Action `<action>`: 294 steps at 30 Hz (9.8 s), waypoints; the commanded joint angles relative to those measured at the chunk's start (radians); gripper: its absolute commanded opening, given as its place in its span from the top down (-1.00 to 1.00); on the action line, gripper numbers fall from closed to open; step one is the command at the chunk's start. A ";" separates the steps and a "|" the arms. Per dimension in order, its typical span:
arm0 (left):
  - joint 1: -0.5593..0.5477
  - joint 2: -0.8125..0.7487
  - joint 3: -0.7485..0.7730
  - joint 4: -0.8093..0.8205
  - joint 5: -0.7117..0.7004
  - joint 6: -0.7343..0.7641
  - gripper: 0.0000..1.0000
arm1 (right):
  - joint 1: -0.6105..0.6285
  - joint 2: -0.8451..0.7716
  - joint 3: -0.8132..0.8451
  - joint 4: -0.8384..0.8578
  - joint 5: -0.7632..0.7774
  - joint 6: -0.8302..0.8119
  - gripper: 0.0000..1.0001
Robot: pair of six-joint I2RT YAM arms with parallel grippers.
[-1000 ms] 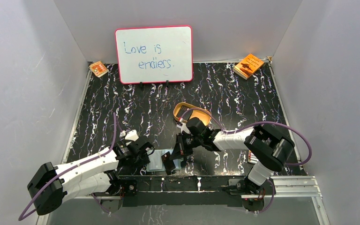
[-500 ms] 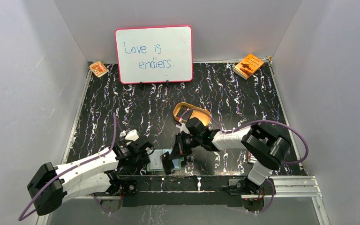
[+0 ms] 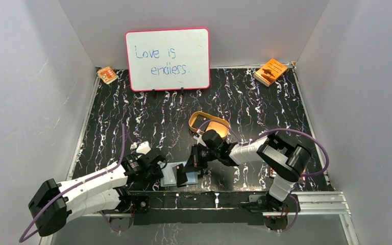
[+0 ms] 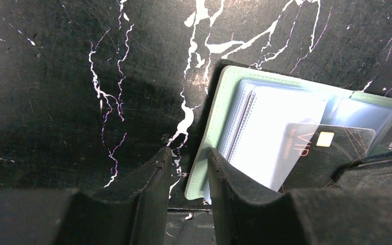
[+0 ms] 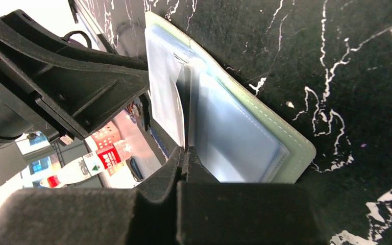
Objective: Put the credit cards into the card holder
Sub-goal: Insert the credit card into the card holder, then close the card holder at the center of the board.
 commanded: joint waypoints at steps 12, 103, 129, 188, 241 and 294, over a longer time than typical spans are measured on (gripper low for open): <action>0.003 -0.011 -0.041 0.012 0.051 0.002 0.41 | 0.007 0.000 -0.036 0.053 0.108 0.084 1.00; 0.002 -0.113 -0.107 0.036 0.100 -0.037 0.62 | 0.131 -0.073 0.039 -0.276 0.473 0.098 1.00; 0.003 -0.110 -0.107 0.037 0.100 -0.041 0.63 | 0.137 -0.103 0.017 -0.296 0.492 0.076 1.00; 0.003 -0.070 -0.112 0.114 0.087 -0.013 0.64 | 0.183 -0.018 0.196 -0.232 0.310 -0.107 -0.09; 0.003 -0.134 -0.159 0.103 0.063 -0.063 0.59 | 0.115 -0.226 0.297 -0.874 0.676 -0.415 1.00; 0.002 -0.213 -0.077 0.124 -0.022 0.046 0.83 | 0.139 -0.094 0.436 -0.481 0.235 -0.391 -0.38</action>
